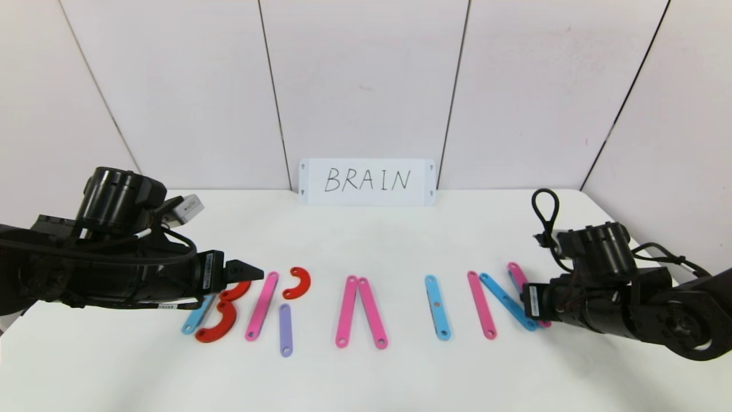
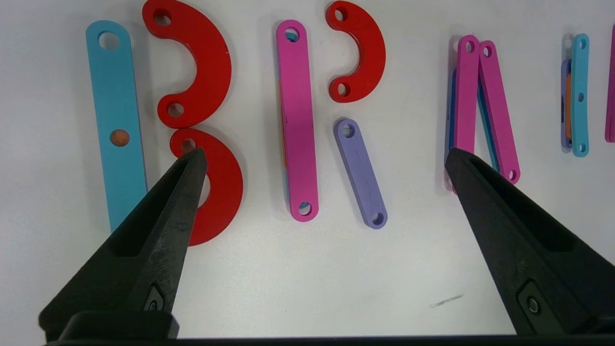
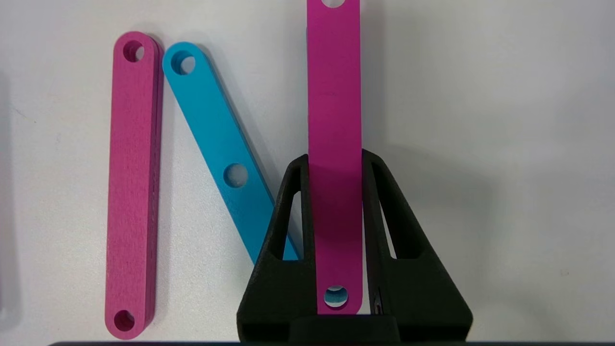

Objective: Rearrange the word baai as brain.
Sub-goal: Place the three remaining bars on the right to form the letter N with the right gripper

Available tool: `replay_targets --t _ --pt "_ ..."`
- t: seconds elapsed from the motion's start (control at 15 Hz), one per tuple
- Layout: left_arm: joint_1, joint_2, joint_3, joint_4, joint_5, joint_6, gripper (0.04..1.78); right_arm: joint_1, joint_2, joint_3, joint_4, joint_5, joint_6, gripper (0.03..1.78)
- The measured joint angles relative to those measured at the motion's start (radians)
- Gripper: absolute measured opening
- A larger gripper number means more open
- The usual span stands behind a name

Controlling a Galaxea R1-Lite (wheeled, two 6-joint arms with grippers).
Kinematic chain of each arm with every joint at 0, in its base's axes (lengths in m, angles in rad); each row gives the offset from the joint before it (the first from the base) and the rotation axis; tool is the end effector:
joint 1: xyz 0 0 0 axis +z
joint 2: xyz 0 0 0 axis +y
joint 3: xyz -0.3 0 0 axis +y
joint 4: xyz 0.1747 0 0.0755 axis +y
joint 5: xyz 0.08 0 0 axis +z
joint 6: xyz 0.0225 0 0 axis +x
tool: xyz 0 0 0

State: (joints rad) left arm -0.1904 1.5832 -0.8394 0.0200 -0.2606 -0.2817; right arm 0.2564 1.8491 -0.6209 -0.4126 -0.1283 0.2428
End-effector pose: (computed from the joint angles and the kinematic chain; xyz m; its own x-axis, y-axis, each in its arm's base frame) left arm 0.2511 -0.0543 0.1669 0.6365 -0.3851 -0.6683 0.1624 0.9139 -0.3720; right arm 0.2738 0.0688 0.0748 0.6900 0.0486 -0.7222 0.0075 0.9972 0.0744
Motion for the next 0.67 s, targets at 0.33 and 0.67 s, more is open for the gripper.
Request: replay_targets --t 0.33,0.67 --pt "0.0 -0.001 0.001 0.0 0.0 0.0 1.74 0.015 -0.035 0.02 0.001 -0.024 -0.001 0.3" --pt "-0.001 -0.001 0.002 0.0 0.0 0.0 1.74 0.016 -0.037 0.022 -0.001 -0.037 0.002 0.3"
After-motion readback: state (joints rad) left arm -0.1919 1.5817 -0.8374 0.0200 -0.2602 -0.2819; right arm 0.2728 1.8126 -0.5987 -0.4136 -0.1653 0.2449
